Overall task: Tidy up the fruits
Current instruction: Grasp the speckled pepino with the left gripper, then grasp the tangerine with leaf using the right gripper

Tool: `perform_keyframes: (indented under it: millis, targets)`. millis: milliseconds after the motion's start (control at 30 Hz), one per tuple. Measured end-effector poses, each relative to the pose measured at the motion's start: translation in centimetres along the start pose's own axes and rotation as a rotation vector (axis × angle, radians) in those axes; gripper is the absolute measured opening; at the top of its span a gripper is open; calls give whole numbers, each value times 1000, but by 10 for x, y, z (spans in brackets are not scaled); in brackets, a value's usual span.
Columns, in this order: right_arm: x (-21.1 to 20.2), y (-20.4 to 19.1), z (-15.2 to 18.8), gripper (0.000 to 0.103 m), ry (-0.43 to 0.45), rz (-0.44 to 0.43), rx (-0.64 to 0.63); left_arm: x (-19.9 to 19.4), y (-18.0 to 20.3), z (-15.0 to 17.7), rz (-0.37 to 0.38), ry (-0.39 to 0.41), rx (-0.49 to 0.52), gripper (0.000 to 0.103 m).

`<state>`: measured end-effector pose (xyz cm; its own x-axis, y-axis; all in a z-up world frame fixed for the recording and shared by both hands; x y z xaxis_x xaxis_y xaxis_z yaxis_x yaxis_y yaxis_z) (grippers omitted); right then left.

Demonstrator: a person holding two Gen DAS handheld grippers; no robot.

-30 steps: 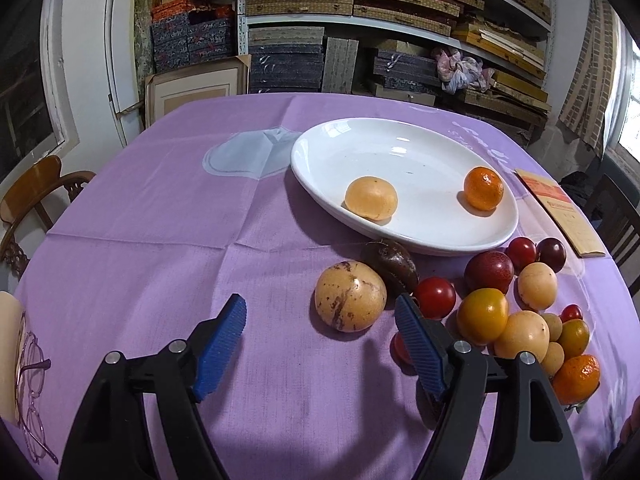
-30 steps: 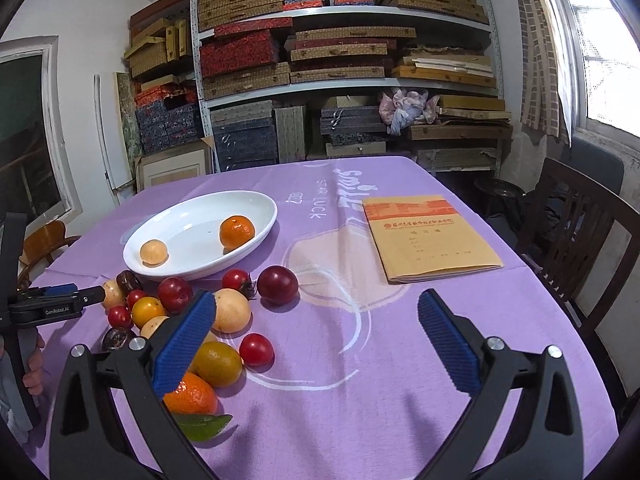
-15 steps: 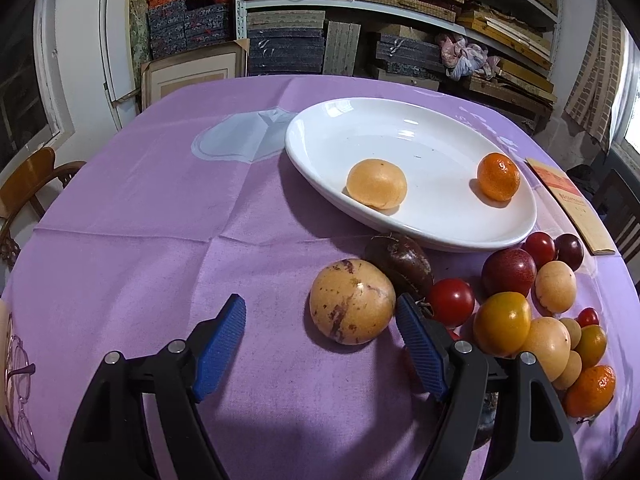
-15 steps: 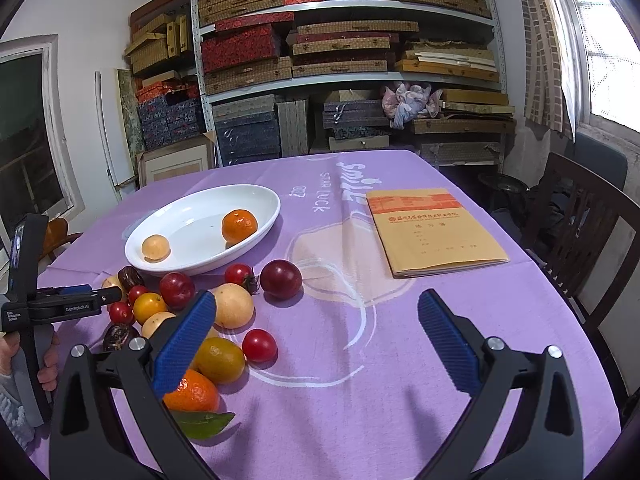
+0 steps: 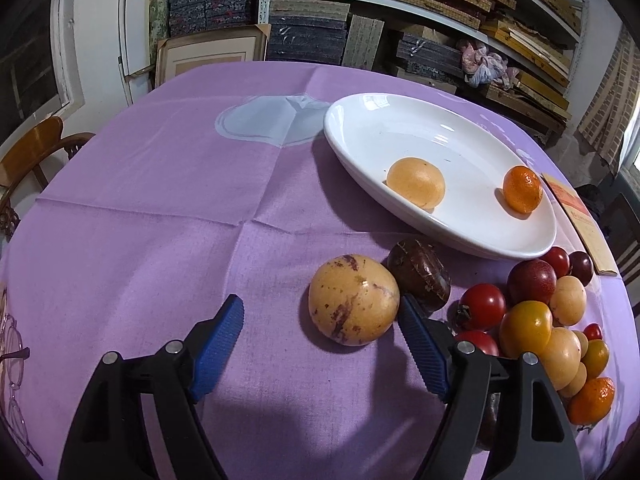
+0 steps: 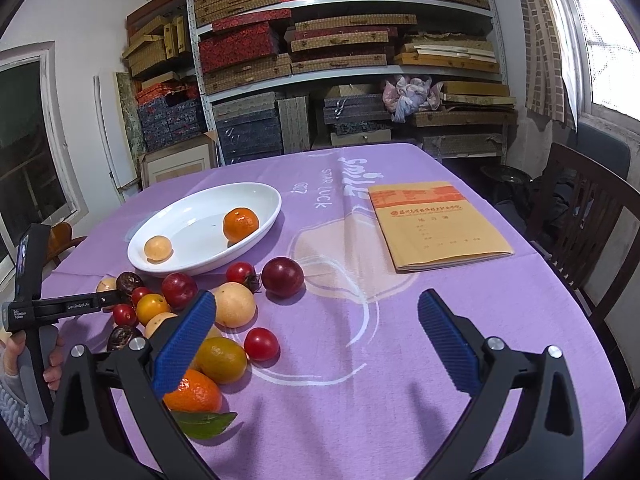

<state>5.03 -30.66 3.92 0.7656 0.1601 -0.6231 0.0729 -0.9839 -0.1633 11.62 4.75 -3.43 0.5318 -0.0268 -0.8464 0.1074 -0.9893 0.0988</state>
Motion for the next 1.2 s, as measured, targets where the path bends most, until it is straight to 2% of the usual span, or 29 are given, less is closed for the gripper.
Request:
perform_keyframes:
  millis: [133,267,333,367,400,667,833,967,1133,1167,1200]
  targets:
    - [0,0,1,99,-3,-4,-1,2,0,-2,15,-2,-5,79]
    - [1,0,2,99,-5,-4,-3,2,1,-3,39,0,-2,72]
    - [1,0,2,99,-6,-4,-2,1,4,-3,62,3,15,61]
    - [1,0,2,99,-8,-4,-1,1,8,-3,76,2,31,49]
    - [1,0,2,99,-8,-5,-2,1,10,-2,75,0,44,45]
    - [4,-1,4,99,-20,-8,-10,1,11,0,82,1,46,45]
    - [9,-6,9,99,-61,-35,-41,-9,9,12,13,7,67,45]
    - [13,-24,18,99,-111,-78,-119,-24,1,33,2,14,55,45]
    - [1,-60,35,98,-116,-97,-268,-35,-2,43,25,36,42,45]
    - [-1,-68,41,94,-126,-100,-296,-37,-2,42,21,46,45,45]
    - [0,-74,46,83,-142,-100,-321,-38,-1,43,18,51,49,45]
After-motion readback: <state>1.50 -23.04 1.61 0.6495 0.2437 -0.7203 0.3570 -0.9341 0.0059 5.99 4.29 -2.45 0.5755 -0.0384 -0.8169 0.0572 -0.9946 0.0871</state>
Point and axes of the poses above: each gripper's, at about its wrist camera, not at the fingertips, and x roughly the way its jaws point, y to its right, z to its underside, the point moved 4 cm from there along x, roughly the way its jaws point, and after that the axes turned 8 degrees about -y, right-handed, at the moved point
